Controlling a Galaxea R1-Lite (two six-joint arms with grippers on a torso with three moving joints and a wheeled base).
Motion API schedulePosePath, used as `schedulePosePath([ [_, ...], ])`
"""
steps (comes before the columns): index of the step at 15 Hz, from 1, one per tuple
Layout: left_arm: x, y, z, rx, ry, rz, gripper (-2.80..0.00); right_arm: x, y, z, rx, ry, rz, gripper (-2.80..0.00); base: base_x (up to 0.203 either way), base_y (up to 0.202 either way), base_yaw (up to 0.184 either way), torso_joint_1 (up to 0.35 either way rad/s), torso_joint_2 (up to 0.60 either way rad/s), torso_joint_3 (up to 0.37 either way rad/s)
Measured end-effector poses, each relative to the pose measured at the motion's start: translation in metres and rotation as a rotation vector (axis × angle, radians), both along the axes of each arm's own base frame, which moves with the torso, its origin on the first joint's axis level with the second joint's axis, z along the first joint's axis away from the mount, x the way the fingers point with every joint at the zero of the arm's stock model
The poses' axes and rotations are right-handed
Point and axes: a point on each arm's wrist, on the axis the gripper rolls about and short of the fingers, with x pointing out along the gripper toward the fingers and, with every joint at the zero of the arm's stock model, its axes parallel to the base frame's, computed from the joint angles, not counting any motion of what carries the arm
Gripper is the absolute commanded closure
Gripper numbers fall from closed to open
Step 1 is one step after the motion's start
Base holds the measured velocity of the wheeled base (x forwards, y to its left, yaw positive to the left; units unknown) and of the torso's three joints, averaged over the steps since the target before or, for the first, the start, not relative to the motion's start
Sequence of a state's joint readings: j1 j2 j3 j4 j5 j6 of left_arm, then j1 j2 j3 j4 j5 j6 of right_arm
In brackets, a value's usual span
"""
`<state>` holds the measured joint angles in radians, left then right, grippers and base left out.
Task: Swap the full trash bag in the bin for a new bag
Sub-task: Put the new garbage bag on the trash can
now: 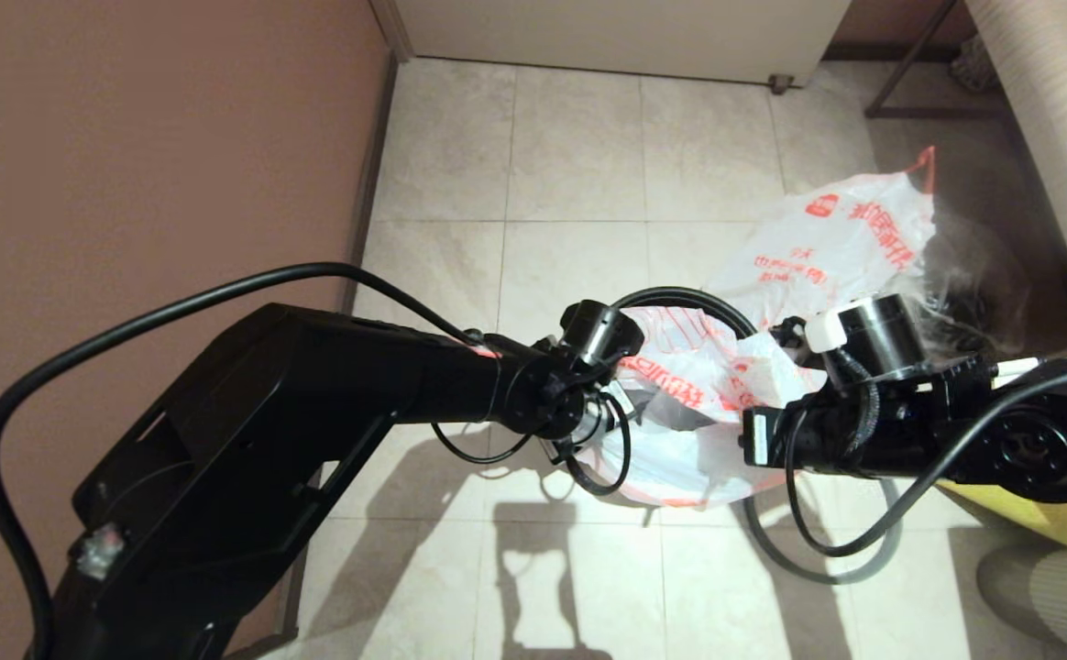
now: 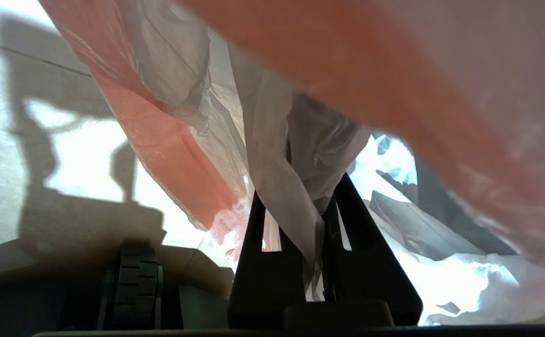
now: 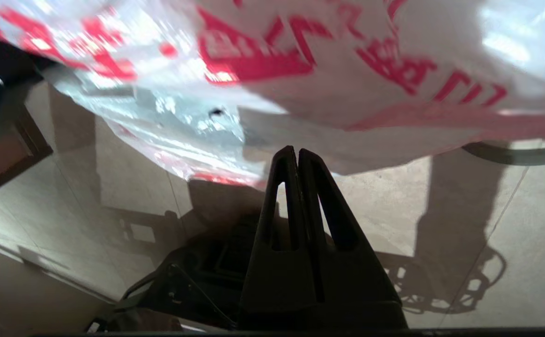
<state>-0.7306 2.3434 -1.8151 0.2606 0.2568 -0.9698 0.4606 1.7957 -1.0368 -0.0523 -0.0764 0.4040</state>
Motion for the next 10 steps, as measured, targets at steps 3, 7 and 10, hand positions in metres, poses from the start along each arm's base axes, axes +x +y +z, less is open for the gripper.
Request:
schedulePosePath([
  [3, 0.001, 0.0, 0.001, -0.002, -0.001, 0.001, 0.0, -0.016, 0.011, 0.005, 0.007, -0.009, 0.05, 0.0, 0.0, 0.0, 0.0, 0.0, 0.0, 0.0],
  [7, 0.001, 0.001, 0.001, -0.002, -0.001, 0.002, 0.0, -0.005, 0.019, -0.005, -0.003, -0.071, 0.046, 0.0, 0.0, 0.0, 0.0, 0.0, 0.0, 0.0],
  [10, 0.001, 0.001, 0.002, -0.005, -0.003, 0.002, 0.0, 0.017, 0.027, -0.036, -0.041, -0.08, 0.048, 0.0, 0.0, 0.0, 0.0, 0.0, 0.0, 0.0],
])
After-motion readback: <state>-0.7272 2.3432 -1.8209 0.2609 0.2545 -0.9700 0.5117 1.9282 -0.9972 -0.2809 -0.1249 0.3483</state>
